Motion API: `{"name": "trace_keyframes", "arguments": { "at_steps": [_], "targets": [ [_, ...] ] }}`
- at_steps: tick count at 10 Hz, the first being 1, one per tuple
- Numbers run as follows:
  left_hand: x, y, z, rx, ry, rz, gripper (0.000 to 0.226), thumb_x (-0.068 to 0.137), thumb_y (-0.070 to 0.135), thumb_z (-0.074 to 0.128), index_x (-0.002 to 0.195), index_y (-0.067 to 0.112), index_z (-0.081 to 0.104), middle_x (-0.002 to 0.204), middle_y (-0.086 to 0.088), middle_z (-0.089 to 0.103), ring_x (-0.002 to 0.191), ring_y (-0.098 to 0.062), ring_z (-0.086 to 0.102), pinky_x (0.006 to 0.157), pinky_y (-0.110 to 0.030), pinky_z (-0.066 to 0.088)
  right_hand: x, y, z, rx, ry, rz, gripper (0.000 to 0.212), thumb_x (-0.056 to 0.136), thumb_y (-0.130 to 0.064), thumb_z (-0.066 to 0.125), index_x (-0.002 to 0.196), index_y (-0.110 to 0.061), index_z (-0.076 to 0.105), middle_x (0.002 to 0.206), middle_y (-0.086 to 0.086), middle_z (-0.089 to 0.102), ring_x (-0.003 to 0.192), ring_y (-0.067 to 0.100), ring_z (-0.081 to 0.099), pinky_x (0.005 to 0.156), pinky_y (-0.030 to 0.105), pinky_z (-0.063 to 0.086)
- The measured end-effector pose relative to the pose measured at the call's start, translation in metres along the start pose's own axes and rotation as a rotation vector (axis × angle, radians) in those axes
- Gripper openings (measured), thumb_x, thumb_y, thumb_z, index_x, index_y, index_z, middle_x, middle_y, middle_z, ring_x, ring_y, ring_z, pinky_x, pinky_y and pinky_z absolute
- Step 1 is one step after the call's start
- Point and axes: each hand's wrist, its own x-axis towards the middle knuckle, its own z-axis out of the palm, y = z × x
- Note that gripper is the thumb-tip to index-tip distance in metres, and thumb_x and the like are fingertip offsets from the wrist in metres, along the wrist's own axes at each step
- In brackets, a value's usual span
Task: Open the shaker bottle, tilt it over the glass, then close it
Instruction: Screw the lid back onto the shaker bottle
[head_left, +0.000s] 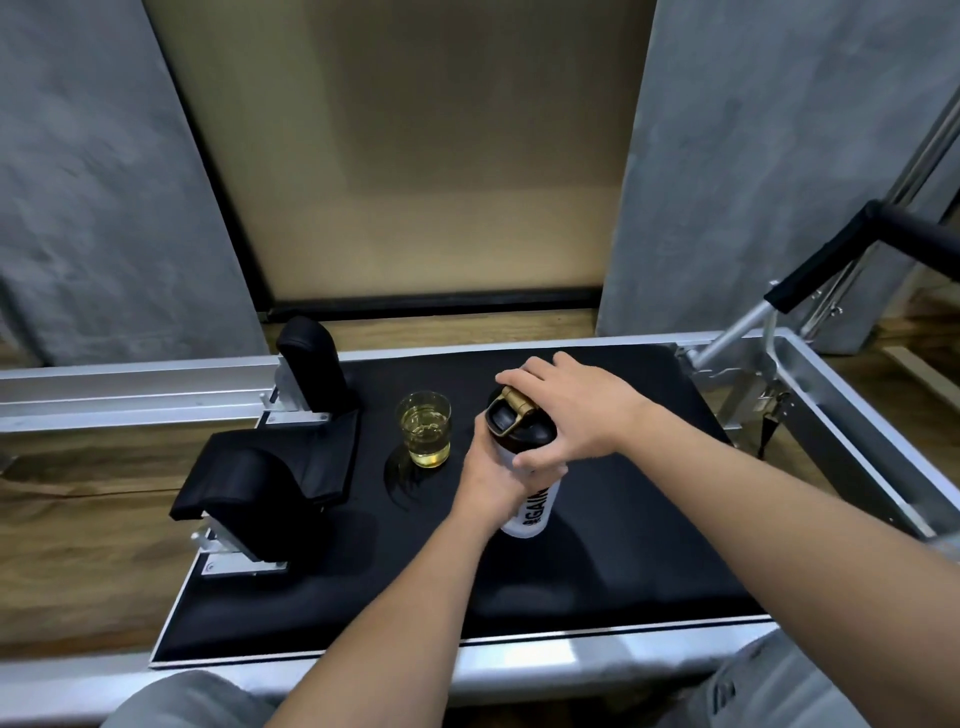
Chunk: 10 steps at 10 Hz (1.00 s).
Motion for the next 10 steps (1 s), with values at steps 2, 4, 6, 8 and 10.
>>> {"name": "trace_keyframes", "arguments": {
  "at_steps": [2,4,6,8,10],
  "targets": [
    [0.004,0.014,0.002,-0.567,0.106,-0.244,0.014,0.098,0.03,0.064,0.109,0.022,0.067,0.084,0.001,0.078,0.072,-0.018,0.078,0.062,-0.03,0.062,0.005,-0.013,0.008,0.034,0.063,0.089,0.092,0.071,-0.083,0.059,0.144,-0.03,0.042,0.123,-0.004,0.052,0.098,0.023,0.04,0.068,0.042,0.055],
    [-0.008,0.018,0.016,-0.882,0.126,-0.305,0.033,0.106,0.042,0.049,0.108,0.016,0.07,0.096,-0.007,0.08,0.098,-0.025,0.071,0.086,-0.039,0.057,0.001,-0.022,0.01,0.073,0.104,0.189,0.083,0.072,-0.079,0.061,0.136,-0.027,0.047,0.12,-0.005,0.051,0.099,0.023,0.037,0.066,0.036,0.047],
    [-0.014,0.023,0.017,-1.017,0.167,-0.333,0.036,0.102,0.048,0.057,0.114,0.016,0.068,0.098,-0.008,0.079,0.099,-0.03,0.071,0.057,-0.035,0.064,0.007,-0.036,0.007,0.064,0.099,0.277,0.075,0.075,-0.077,0.057,0.131,-0.027,0.046,0.12,-0.003,0.052,0.106,0.028,0.043,0.072,0.04,0.048],
    [-0.013,0.012,0.018,-1.038,0.149,-0.232,0.045,0.106,0.05,0.048,0.125,0.014,0.067,0.119,-0.012,0.074,0.107,-0.031,0.071,0.07,-0.048,0.067,0.012,-0.047,0.005,0.071,0.076,0.34,0.073,0.077,-0.076,0.055,0.129,-0.027,0.043,0.118,-0.003,0.05,0.11,0.029,0.042,0.071,0.039,0.046],
    [-0.015,0.013,0.025,-1.056,0.236,-0.2,0.037,0.106,0.045,0.049,0.123,0.017,0.065,0.114,-0.009,0.072,0.106,-0.029,0.07,0.079,-0.047,0.065,0.014,-0.051,0.003,0.142,0.088,0.395,0.068,0.076,-0.076,0.059,0.119,-0.026,0.044,0.113,-0.004,0.048,0.111,0.028,0.041,0.068,0.04,0.049]
  ]
}}
